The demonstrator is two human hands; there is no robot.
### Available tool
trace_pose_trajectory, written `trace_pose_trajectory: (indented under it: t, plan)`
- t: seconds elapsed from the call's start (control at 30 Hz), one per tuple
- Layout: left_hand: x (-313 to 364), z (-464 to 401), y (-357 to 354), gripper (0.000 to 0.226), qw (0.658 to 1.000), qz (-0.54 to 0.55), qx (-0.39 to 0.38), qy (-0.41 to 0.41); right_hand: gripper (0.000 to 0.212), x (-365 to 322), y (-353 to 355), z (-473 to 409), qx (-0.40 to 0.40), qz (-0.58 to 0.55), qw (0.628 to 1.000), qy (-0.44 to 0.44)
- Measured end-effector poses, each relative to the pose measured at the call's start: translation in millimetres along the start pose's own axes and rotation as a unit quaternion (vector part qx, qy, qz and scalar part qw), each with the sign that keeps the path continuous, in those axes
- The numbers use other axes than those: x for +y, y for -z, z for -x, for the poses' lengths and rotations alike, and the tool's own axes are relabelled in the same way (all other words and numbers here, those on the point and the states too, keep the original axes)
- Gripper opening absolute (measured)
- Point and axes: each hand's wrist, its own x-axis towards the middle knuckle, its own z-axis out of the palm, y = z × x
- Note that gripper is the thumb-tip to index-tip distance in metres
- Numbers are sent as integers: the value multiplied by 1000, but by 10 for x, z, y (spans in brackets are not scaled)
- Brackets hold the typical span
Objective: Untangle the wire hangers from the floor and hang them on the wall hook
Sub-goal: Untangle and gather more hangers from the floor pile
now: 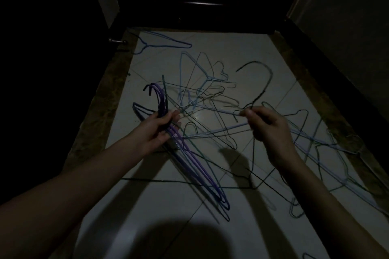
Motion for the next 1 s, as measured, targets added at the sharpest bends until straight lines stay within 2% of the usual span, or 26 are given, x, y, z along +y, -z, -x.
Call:
trace_pose_trajectory:
  t: [0.17, 0.4, 0.63, 0.87, 1.0]
  plan:
    - [20, 10, 69, 16, 1000, -7, 10, 3, 21, -25, 92, -71, 11, -23, 1000, -17]
    - [52, 94, -135, 13, 998, -58, -6, -34, 18, -25, -72, 19, -35, -47, 997, -46]
    - [4, 169, -278, 26, 995, -80, -47, -19, 5, -90, -426, 48, -22, -59, 997, -35]
    - [-75, 218, -371, 46, 985, -143, -99, -11, 3, -80, -671, 21, -47, 100, 993, 32]
    - [-56, 206, -410, 41, 984, -147, -101, -6, 7, -58, -665, 29, -58, 184, 978, 78]
